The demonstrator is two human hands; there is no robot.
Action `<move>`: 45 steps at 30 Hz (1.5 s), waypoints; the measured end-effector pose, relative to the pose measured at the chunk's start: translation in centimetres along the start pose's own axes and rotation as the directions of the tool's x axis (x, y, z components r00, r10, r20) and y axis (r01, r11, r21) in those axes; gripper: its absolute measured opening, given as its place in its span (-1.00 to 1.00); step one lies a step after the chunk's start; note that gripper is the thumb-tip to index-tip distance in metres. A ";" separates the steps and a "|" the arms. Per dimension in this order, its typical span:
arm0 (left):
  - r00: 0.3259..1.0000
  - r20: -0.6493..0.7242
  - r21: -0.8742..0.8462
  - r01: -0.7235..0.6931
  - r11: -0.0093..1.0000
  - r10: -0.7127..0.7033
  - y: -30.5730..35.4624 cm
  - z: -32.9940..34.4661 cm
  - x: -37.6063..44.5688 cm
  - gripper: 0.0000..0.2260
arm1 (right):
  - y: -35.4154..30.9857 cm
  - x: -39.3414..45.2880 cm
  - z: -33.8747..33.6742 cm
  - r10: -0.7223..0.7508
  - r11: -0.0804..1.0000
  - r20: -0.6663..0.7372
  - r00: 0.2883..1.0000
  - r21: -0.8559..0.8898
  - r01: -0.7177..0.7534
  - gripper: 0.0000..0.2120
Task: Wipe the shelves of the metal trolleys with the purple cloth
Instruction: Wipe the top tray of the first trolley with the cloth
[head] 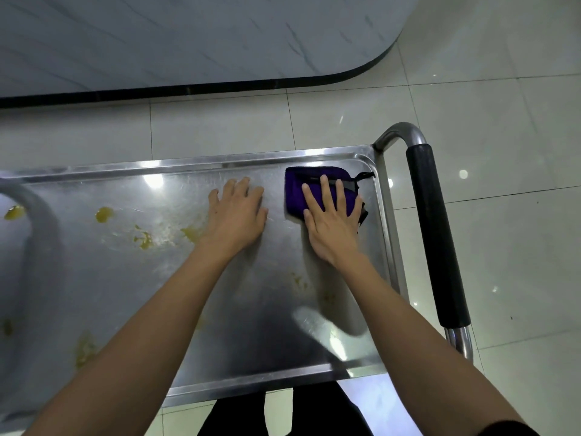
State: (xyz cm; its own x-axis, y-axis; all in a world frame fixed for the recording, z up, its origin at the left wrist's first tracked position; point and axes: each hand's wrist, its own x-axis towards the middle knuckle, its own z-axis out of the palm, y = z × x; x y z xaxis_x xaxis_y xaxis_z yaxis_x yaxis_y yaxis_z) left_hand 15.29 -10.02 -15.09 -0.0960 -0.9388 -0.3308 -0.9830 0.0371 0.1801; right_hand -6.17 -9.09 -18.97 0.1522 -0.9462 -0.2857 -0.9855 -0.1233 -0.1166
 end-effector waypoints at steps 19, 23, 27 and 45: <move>0.997 -0.012 0.084 -0.080 0.993 0.081 -3.2 1.3 0.9 -0.62 | -4.8 3.2 -2.3 0.088 0.975 -0.131 0.987 0.213 -0.059 -0.46; 0.995 -0.048 0.085 -0.081 0.993 0.086 -3.4 1.9 0.6 -0.63 | -5.6 3.3 -1.8 0.110 0.962 -0.217 0.970 0.268 -0.049 -0.47; 0.993 -0.072 0.097 -0.082 0.992 0.090 -3.2 2.2 0.4 -0.63 | -7.1 3.5 -1.0 0.194 0.957 -0.238 0.952 0.261 -0.129 -0.50; 0.998 -0.049 0.098 -0.040 0.994 0.045 -2.8 2.7 0.2 -0.55 | -6.9 4.6 1.4 -0.251 0.966 -0.121 0.960 0.027 0.256 -0.41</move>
State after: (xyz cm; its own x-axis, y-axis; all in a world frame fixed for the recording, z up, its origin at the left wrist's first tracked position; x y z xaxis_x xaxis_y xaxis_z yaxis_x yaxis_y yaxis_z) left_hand 17.59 -9.39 -18.15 -0.1320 -0.9519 -0.2763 -0.9890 0.1078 0.1011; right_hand 1.48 -12.16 -20.78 0.3843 -0.9139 -0.1305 -0.9114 -0.3531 -0.2113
